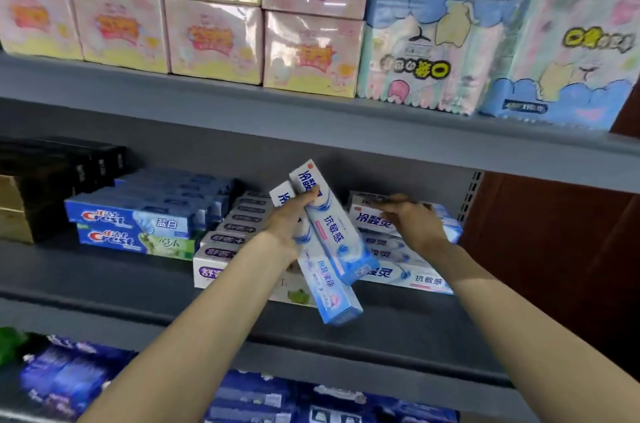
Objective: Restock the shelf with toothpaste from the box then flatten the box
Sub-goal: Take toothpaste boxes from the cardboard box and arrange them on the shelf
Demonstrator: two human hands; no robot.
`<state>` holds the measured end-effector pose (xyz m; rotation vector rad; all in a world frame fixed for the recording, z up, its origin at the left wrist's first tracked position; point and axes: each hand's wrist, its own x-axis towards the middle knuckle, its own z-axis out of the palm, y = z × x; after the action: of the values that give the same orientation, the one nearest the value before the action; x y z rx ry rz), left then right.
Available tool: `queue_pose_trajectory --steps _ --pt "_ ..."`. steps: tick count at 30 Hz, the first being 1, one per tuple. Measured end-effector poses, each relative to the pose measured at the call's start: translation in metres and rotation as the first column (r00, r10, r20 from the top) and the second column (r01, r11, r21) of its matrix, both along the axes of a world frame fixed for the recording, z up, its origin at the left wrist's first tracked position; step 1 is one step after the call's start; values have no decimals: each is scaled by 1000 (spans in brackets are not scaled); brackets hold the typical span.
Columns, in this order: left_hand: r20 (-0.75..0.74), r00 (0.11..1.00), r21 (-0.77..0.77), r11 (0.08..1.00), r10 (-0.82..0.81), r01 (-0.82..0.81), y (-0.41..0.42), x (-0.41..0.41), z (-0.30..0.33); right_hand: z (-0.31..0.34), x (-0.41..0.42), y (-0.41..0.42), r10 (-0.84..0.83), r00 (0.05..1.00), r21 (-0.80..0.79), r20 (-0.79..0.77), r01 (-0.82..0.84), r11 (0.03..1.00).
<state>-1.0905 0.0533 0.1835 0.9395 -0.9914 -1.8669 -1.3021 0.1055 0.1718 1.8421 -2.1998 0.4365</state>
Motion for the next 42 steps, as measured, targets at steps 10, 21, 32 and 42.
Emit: queue_pose_trajectory --steps 10,21,32,42 --pt "-40 990 23 991 132 -131 1 -31 0 37 33 24 188 801 1 568 -230 973" --pt "29 1000 72 997 -4 2 -10 -41 14 47 -18 39 169 872 114 460 -247 962" --pt "3 992 197 972 126 -124 -7 -49 16 10 -42 34 259 939 100 226 -287 953" --pt "68 986 195 967 152 -163 -5 -57 12 -4 -49 43 99 992 70 -77 -94 993"
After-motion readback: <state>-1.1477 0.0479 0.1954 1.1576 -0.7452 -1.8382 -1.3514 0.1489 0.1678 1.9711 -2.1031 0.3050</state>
